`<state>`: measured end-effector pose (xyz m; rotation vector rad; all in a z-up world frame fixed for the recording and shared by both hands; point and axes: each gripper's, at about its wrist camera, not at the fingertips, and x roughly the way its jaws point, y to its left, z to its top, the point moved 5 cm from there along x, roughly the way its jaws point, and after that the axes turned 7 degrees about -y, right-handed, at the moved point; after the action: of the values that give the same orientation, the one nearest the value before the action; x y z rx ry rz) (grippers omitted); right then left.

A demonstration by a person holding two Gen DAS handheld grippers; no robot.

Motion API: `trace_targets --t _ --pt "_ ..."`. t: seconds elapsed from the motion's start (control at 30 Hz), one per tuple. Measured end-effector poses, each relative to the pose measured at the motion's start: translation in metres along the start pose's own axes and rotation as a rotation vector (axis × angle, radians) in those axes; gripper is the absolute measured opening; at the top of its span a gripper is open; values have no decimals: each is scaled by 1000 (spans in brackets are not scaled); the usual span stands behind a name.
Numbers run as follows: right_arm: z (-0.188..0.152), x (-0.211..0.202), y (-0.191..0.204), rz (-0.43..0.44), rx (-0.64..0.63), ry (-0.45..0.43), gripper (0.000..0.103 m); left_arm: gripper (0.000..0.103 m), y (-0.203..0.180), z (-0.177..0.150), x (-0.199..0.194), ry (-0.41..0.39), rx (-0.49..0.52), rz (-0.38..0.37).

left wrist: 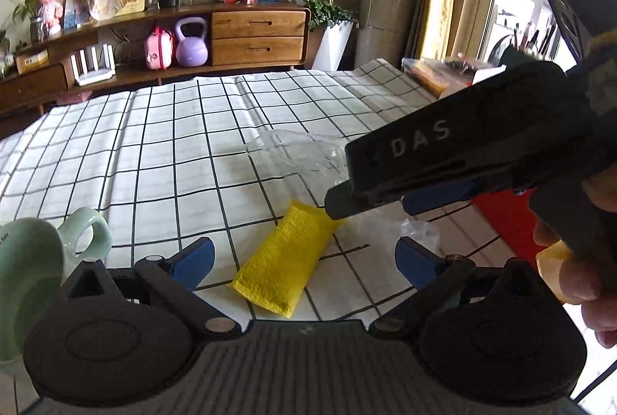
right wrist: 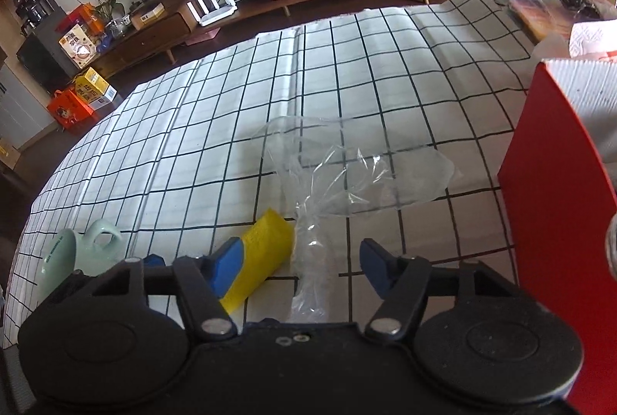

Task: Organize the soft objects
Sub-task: 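Grasp the yellow sponge with the left gripper while the right grasps the clear zip bag, then lift and carry the yellow sponge and zip bag over the red box with both grippers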

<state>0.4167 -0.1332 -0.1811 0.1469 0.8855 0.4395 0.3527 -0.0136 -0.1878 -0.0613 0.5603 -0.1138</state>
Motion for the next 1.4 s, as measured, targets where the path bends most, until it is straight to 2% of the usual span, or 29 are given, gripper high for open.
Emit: trace_targets --t 0.17,0.23,0.4,0.5,0.57,0.63,0.8,1.1,1.27,1.4 --pt "-1 7 1 16 -1 0 52 75 3 -5 13 32 -11 15" --pt "0 9 1 16 -6 -1 48 69 7 -6 18 46 -17 22" --pt "-2 12 2 15 -14 -6 39 64 10 -13 26 66 -20 26" --pt "-3 14 0 17 -7 -5 37 62 9 -14 26 56 -14 30" --pt "-3 15 -1 11 -6 -8 33 48 8 -14 26 50 -11 39" --pt "-4 16 -3 9 -2 -10 26 47 7 -13 26 45 -11 42" --pt "-7 12 -4 6 -4 -34 24 45 6 -14 24 40 -14 43" --pt "-8 -22 2 24 -24 -107 22 41 13 -13 16 55 -82 51" --pt "-9 -46 6 43 -46 -124 22 41 21 -13 4 75 -155 56" --pt "-14 -66 12 58 -61 -128 23 40 23 -10 -11 68 -167 62"
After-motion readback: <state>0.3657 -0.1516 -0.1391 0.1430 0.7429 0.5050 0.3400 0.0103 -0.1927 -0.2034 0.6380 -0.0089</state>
